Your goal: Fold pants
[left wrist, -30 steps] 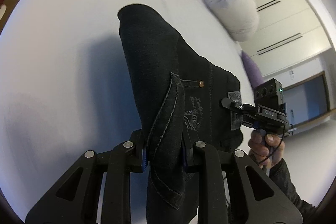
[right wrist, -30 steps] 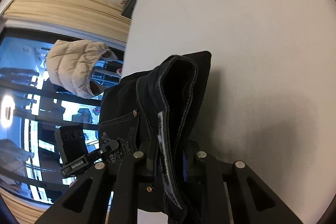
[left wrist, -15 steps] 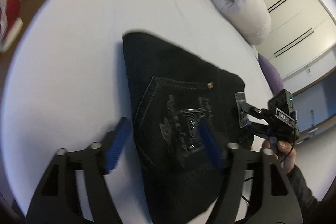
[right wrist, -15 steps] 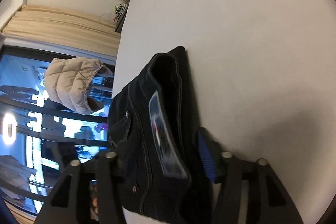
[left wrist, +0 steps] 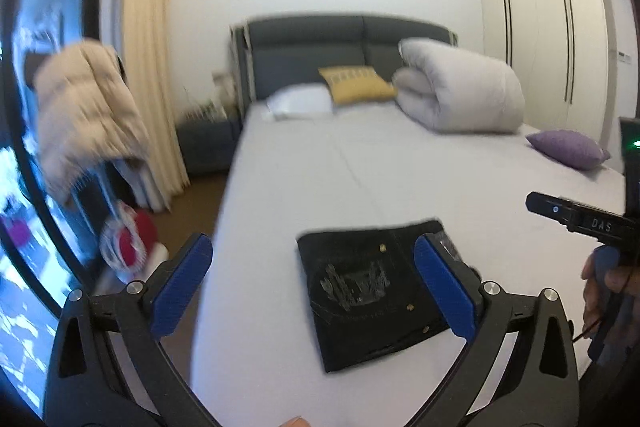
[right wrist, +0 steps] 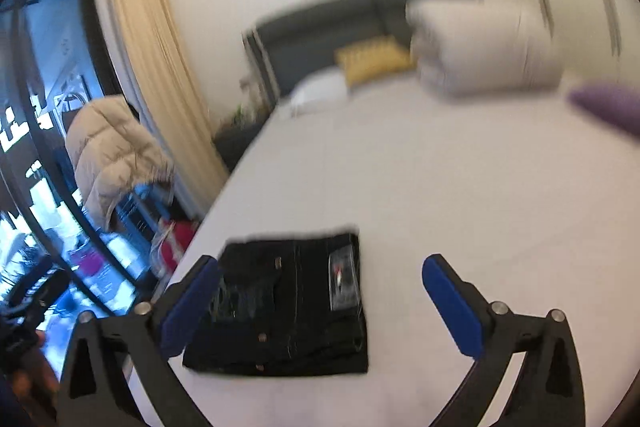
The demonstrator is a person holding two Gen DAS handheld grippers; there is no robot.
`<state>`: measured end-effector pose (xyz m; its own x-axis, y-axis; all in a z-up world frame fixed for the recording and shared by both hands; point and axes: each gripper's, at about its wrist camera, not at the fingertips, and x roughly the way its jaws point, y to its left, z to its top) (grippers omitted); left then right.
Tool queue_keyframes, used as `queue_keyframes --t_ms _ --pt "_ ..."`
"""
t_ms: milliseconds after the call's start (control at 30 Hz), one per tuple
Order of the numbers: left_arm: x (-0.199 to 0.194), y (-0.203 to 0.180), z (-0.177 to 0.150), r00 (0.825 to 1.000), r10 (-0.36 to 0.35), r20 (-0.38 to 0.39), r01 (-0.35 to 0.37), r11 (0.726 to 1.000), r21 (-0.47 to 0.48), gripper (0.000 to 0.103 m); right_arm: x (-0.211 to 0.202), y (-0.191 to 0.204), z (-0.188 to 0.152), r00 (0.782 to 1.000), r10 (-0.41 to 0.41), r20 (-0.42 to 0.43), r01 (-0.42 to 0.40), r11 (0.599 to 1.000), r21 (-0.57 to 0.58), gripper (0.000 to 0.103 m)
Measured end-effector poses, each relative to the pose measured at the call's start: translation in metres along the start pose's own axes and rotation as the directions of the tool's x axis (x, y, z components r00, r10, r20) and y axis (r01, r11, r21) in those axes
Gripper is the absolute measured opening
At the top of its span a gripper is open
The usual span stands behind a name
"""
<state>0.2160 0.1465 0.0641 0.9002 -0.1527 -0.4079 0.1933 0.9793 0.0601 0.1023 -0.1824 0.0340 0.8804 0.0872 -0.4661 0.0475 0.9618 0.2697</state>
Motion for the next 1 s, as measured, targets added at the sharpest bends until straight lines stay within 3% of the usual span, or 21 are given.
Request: queue_keyframes --t_ms 67,167,267,333,400,633,1000 --pt "-0.026 -0.007 0.008 0.999 0.014 0.034 -0.014 1.000 0.011 0.103 -0.022 0.014 0.008 0.998 -0.007 0.068 0.009 0.999 -0.035 0.103" --pt "-0.049 -0.012 0.017 0.999 0.033 0.011 -0.033 0.999 -0.007 0.103 -0.055 0.028 0.014 0.988 -0.027 0.149 0.038 0.997 -0.073 0.103" --pt "-0.070 -0.017 0.016 0.988 0.152 -0.010 -0.152 0.988 -0.012 0.103 -0.086 0.041 0.018 0.973 -0.042 0.226 0.068 0.992 -0.109 0.103" --pt "-0.077 -0.017 0.016 0.978 0.199 -0.054 -0.201 0.979 -0.022 0.103 -0.103 0.047 0.021 0.967 -0.047 0.251 0.079 0.990 -0.118 0.103" --pt "-0.074 -0.016 0.014 0.973 0.184 -0.137 -0.191 0.981 -0.041 0.103 -0.115 0.050 0.024 0.966 -0.041 0.257 0.073 0.991 -0.116 0.103" --pt "-0.054 -0.027 -0.012 0.943 0.164 -0.290 -0.194 0.978 -0.077 0.103 -0.116 0.062 0.016 0.981 -0.114 0.155 0.135 0.982 -0.133 0.103" --pt "0.006 -0.049 -0.044 0.929 0.124 -0.348 -0.152 0.987 -0.055 0.103 -0.093 0.072 -0.015 0.989 -0.141 -0.046 0.133 0.979 -0.158 0.103"
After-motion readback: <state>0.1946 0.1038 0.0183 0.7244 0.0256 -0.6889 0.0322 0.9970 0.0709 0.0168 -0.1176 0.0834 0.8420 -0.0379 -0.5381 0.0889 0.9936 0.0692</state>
